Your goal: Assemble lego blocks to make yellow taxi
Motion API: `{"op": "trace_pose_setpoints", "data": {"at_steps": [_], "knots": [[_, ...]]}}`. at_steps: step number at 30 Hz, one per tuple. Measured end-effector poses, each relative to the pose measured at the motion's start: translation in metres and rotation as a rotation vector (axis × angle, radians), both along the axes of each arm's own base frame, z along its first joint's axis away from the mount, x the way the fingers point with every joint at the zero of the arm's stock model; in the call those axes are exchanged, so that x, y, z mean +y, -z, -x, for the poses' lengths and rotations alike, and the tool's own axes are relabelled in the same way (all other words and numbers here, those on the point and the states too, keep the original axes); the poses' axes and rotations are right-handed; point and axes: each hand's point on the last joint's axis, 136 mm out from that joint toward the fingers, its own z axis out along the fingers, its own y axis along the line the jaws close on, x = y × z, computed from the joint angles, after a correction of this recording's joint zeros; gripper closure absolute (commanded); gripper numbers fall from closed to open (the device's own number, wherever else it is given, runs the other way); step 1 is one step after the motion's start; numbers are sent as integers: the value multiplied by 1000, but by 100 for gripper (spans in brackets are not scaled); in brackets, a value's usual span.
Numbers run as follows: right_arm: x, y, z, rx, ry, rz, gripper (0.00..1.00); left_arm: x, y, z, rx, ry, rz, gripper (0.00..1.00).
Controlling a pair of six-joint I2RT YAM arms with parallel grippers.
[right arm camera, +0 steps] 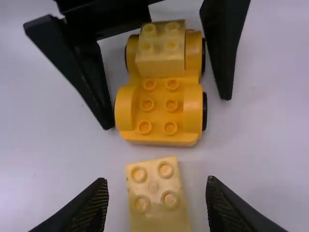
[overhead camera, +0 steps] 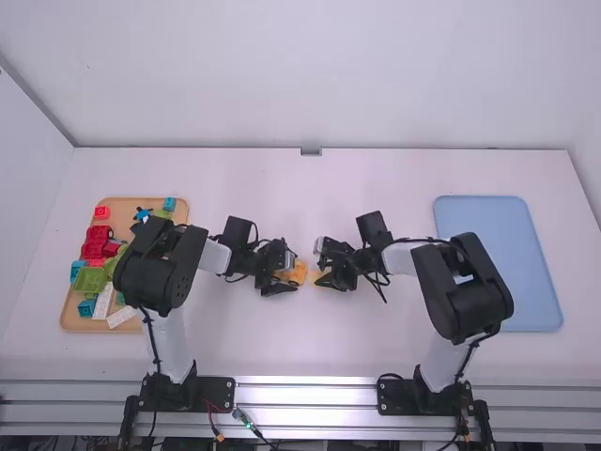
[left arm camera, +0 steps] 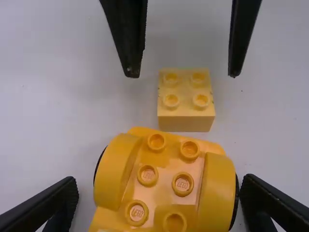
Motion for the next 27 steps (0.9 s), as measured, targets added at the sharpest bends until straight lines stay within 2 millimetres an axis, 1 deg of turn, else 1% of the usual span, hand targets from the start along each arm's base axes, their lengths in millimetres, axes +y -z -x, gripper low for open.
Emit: {"op": "trace_pose_setpoints", "data": {"at_steps": [4,8,10,12,14,15,18,20,21,24,27], "knots": [[-1,0,1,-24,-30,-14,45,1,1,0,14,-9,-4,5],[1,9,-3,-49,-42,-20,46,4,0,-2,42,-16,-12,4],[2,20,-1,-40,-50,-15,50,8,-1,-5,67,-22,-25,4],[2,24,0,-33,-53,-18,53,11,-2,-7,84,-22,-35,3],[2,24,-3,-45,-52,-20,60,15,-3,-7,105,-19,-50,2],[2,24,-3,-47,-52,-20,60,15,-4,-7,106,-17,-53,2],[2,24,-3,-48,-52,-18,68,17,-5,-4,121,8,-75,1],[3,24,-3,-48,-52,-20,70,17,-5,-3,124,22,-83,1],[3,24,-3,-47,-53,-20,73,18,-6,-2,126,35,-91,1],[3,24,-3,-46,-53,-20,76,18,-8,-1,119,57,-100,0],[3,24,-3,-47,-53,-21,76,18,-8,-2,89,72,-100,2]]}}
